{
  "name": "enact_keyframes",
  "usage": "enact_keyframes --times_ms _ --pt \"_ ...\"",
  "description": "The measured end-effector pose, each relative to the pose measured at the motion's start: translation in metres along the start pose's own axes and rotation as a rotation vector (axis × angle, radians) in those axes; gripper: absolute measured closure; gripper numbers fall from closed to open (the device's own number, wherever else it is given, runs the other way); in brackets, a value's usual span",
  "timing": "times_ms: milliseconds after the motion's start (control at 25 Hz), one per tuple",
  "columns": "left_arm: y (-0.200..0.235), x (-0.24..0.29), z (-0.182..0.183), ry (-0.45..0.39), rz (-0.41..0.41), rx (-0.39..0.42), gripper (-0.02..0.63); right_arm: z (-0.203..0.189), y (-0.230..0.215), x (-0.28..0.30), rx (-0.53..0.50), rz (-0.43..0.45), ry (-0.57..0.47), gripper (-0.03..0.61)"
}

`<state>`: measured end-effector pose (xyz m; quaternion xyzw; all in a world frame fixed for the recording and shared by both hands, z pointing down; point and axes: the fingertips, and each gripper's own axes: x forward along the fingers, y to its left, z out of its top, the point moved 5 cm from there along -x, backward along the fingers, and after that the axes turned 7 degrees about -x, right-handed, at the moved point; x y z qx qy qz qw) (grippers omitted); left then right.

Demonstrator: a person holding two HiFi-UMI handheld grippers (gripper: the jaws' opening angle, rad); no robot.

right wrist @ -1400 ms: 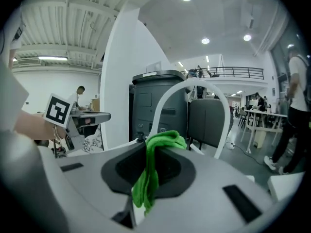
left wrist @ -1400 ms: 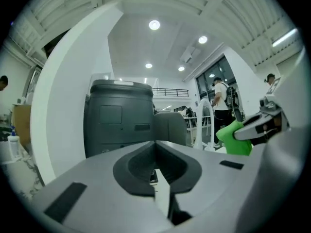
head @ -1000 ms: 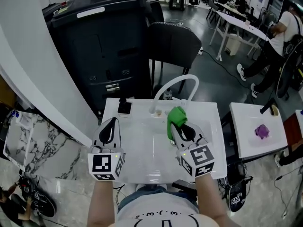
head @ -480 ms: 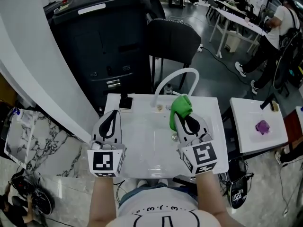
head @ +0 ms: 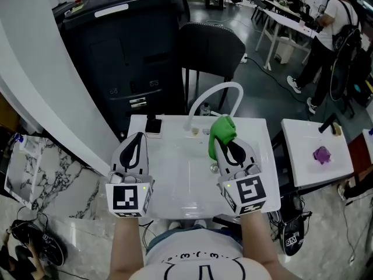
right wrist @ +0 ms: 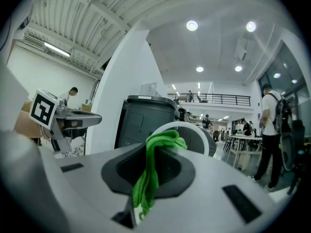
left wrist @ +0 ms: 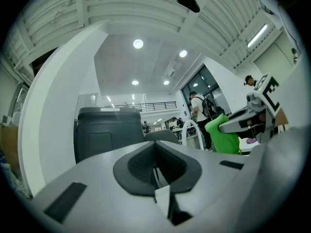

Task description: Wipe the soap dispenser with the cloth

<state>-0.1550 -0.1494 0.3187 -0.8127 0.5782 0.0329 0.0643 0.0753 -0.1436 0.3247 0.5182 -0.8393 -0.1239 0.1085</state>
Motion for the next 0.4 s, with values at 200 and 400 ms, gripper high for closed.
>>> enact_keyframes --times_ms 200,400 --pt "0.0003 -0.0004 0.0045 -0.012 0.000 0.004 0.600 0.0008 -0.0012 -0.0011 0.002 -0.008 0.000 0.534" --pt "0.0025 -0.0022 0.0085 -0.022 0.006 0.006 0.600 0.0026 -0.0012 -0.0027 0.002 -0.016 -0.002 0.534"
